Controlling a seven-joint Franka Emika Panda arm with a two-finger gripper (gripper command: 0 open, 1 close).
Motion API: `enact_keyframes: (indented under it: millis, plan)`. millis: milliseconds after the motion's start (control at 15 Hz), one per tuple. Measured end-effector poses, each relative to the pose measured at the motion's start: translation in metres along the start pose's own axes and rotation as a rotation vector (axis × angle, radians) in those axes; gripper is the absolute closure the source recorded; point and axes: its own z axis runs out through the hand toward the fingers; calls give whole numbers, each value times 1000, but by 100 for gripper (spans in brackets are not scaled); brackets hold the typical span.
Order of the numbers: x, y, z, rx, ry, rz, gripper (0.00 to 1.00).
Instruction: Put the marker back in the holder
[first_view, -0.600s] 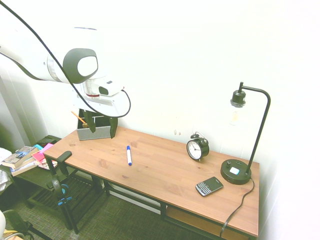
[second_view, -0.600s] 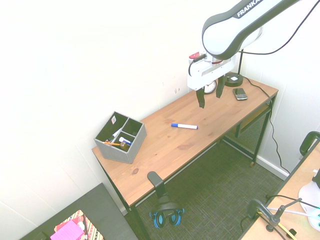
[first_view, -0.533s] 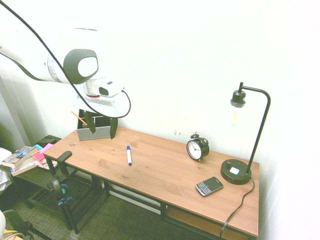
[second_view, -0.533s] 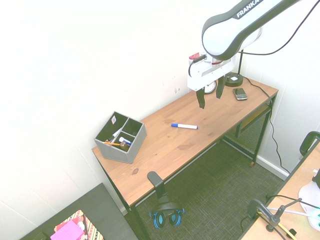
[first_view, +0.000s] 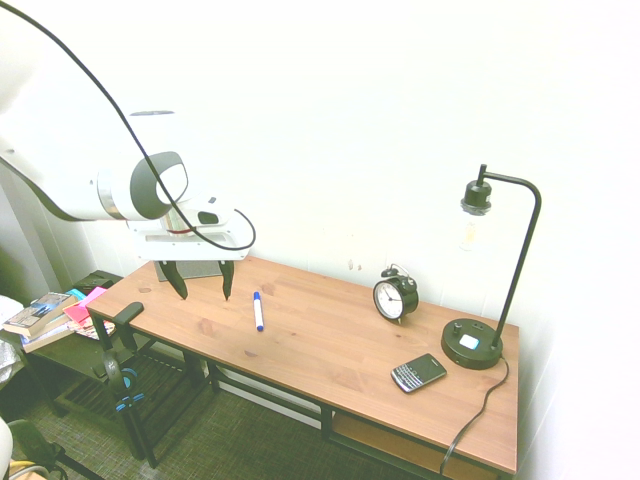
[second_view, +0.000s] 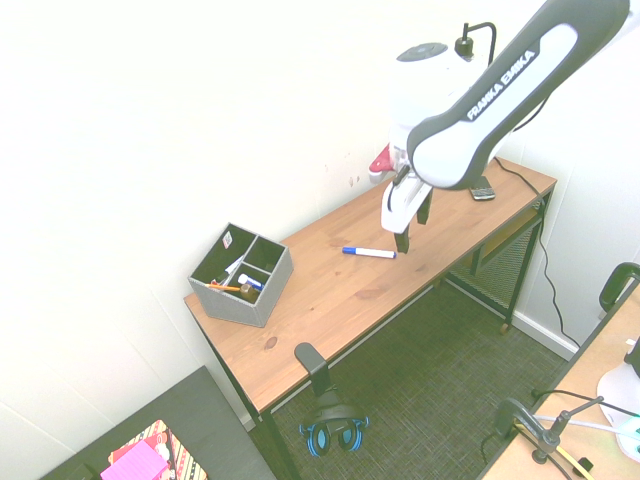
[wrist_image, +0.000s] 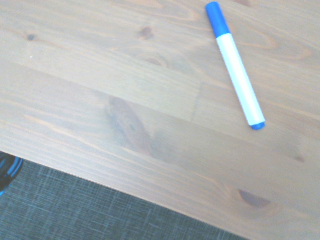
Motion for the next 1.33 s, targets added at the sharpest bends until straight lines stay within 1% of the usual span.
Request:
enact_keyframes:
  millis: [133,267,533,733,1067,1133,1333]
  plan:
    - [7,-11,25,-32,15,-100,0]
    - [28,-17,43,-51,14,-130,0]
    - [65,-28,72,-60,9,-130,0]
    - [84,-35,90,-49,7,-127,0]
    - [92,-36,127,-17,-8,-86,0]
    - [95,-36,131,-15,-12,-83,100]
    - [107,-35,134,-8,-4,-70,100]
